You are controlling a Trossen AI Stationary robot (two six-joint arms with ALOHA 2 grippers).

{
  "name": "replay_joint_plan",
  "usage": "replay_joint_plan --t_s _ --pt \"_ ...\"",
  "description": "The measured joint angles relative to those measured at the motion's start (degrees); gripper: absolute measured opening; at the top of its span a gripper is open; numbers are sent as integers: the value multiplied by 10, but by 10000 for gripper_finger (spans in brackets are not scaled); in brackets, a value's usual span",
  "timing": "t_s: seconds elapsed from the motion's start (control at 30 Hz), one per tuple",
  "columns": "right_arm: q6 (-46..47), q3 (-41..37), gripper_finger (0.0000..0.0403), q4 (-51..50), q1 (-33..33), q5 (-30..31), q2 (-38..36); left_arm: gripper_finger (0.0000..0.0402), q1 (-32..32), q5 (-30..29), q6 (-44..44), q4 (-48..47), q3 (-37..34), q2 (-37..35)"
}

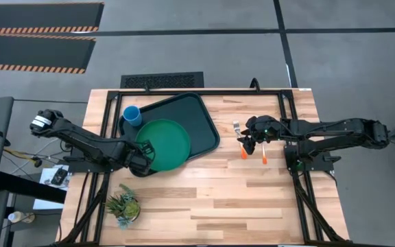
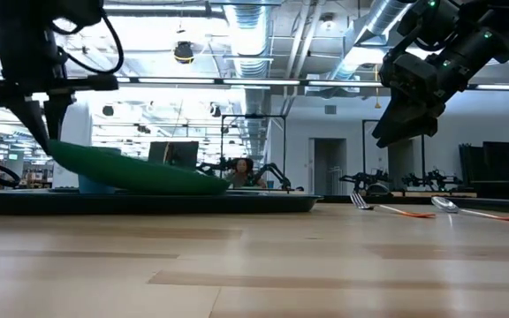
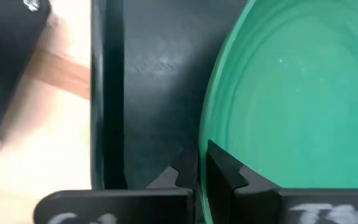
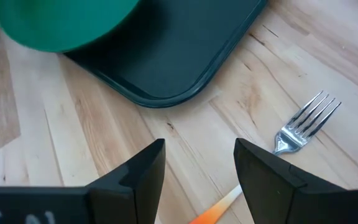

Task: Pick and place plate/cup/fork/spoon on tray
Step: Put the green plate on the bottom left of the black tray, then put the orange fork on the black tray to the right of the green plate

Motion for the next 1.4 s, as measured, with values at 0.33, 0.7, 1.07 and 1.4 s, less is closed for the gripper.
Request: replay_joint_plan --t_s 0.33,0.7,1.07,1.4 --pt "0 0 216 0 0 0 0 5 2 1 0 -22 -17 0" --pt "0 0 216 0 0 0 0 6 1 32 15 -43 -17 0" --pt "0 0 216 0 0 0 0 57 0 34 59 -43 -17 0" --pt "0 0 216 0 0 0 0 122 0 30 153 -38 -4 1"
